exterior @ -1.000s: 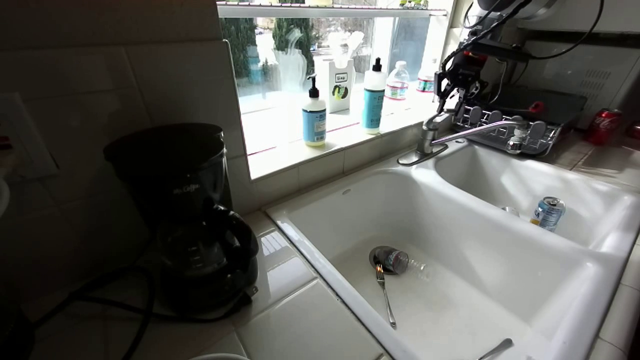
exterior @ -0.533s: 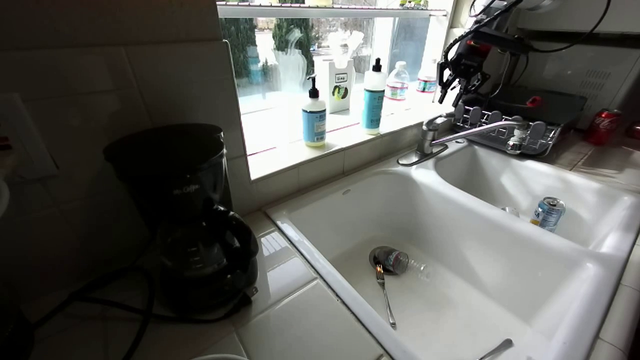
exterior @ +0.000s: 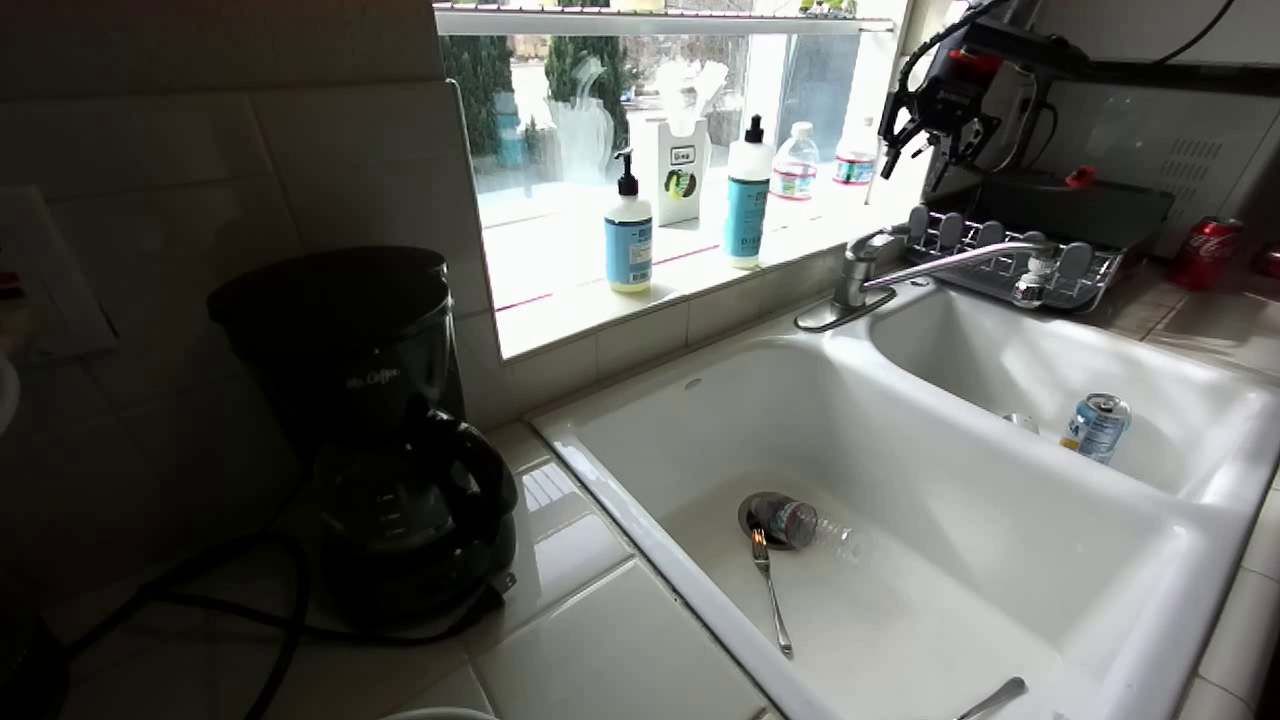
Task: Push the silver object at the end of the tap downwards, lift the tap handle upwards
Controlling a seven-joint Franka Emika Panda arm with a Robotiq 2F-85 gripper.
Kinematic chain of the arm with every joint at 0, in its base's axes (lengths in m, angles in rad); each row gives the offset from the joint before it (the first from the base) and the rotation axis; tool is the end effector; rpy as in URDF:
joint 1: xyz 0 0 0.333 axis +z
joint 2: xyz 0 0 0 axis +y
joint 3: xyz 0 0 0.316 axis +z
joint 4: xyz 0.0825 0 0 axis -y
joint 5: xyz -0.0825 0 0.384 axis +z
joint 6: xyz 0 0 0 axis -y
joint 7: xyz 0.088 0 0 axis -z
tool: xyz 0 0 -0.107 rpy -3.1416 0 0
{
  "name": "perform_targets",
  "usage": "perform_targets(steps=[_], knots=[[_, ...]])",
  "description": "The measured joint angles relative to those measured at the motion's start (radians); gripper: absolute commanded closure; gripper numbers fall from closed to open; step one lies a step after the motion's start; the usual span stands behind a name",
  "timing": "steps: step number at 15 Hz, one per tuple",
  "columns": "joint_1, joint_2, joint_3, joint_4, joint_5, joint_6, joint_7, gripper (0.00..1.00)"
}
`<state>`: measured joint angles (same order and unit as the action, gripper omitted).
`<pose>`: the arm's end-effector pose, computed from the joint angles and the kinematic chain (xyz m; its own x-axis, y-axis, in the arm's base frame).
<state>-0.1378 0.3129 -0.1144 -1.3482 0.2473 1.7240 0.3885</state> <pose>0.6475 -0.1316 0.5577 0.7889 -0.6141 -0.0226 -0.6035 -0.7672 -0.2173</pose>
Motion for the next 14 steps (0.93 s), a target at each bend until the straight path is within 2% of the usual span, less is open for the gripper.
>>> perform_targets(steps=[3,8,14], knots=[[0.009,-0.047,0.002,-0.06,-0.053,-0.034,-0.068,0.0],[0.046,-0.213,0.011,-0.275,-0.25,0.024,-0.224,0.01],[0.108,-0.321,0.085,-0.487,-0.411,0.077,-0.338,0.0]])
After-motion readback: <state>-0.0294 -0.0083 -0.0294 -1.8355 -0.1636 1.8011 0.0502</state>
